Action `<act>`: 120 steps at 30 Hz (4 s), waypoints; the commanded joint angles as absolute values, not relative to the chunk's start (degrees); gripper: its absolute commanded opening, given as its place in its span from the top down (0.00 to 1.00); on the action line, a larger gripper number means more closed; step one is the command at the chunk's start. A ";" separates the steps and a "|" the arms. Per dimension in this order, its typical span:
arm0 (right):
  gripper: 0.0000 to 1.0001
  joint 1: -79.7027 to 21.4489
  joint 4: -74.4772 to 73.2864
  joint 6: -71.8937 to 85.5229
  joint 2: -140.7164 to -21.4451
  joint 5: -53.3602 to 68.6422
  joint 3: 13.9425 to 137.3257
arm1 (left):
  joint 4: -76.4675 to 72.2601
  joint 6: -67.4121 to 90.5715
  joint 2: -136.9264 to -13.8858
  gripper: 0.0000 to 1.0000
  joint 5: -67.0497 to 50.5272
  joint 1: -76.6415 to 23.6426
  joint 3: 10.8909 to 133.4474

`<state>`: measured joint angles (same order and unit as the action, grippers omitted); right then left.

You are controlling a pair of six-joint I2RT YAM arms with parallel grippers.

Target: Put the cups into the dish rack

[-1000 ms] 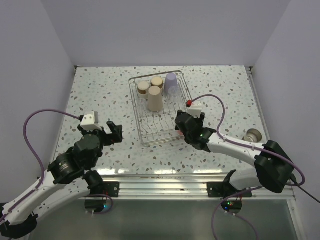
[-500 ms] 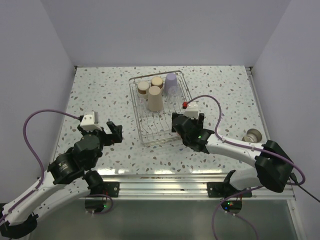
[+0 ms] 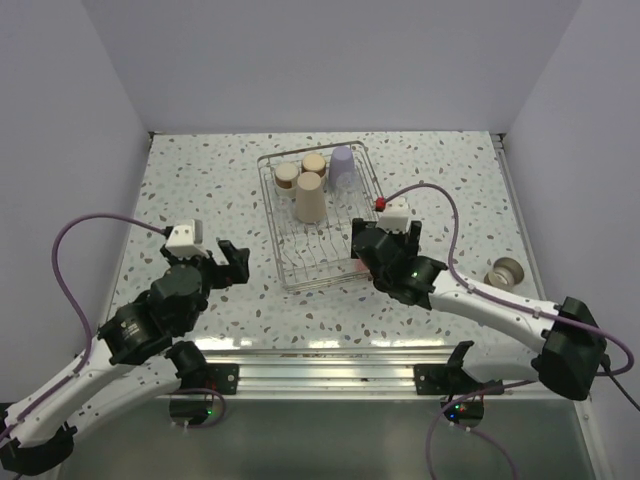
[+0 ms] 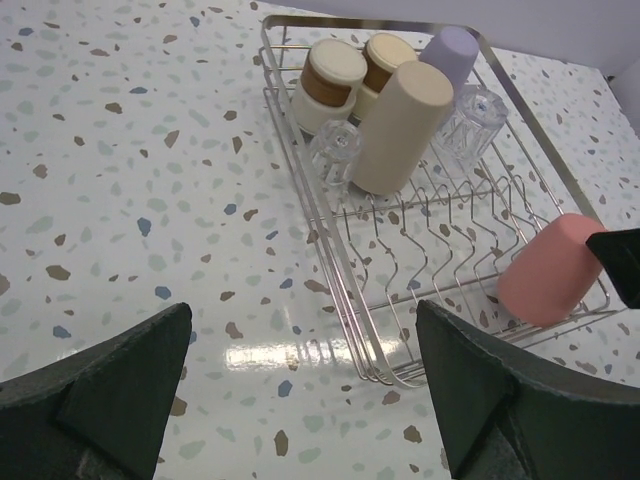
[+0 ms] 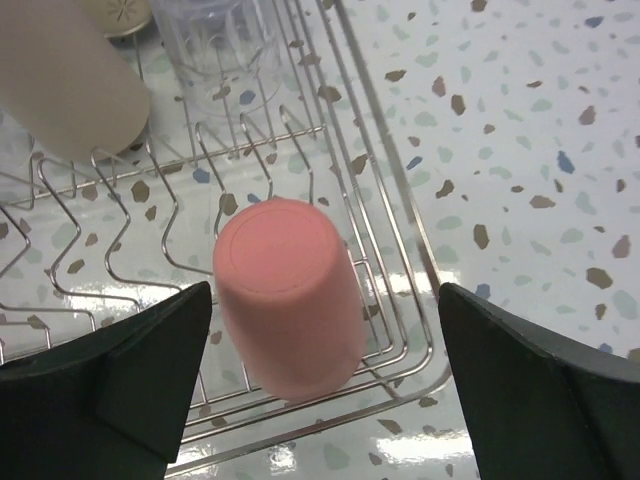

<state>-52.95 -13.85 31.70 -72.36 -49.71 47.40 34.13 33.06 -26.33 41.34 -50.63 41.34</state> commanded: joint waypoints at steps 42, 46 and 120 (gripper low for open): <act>0.15 11.51 -30.41 29.45 -79.71 -22.06 50.45 | 23.91 28.48 -39.02 0.06 18.45 -50.63 44.56; 0.31 11.60 -28.13 29.36 -80.07 -19.43 49.22 | 23.29 28.48 -38.15 0.06 19.42 -50.63 42.72; 1.00 -31.54 92.99 103.54 -102.39 33.31 62.23 | -54.76 54.50 -52.65 0.00 -39.90 -8.00 28.47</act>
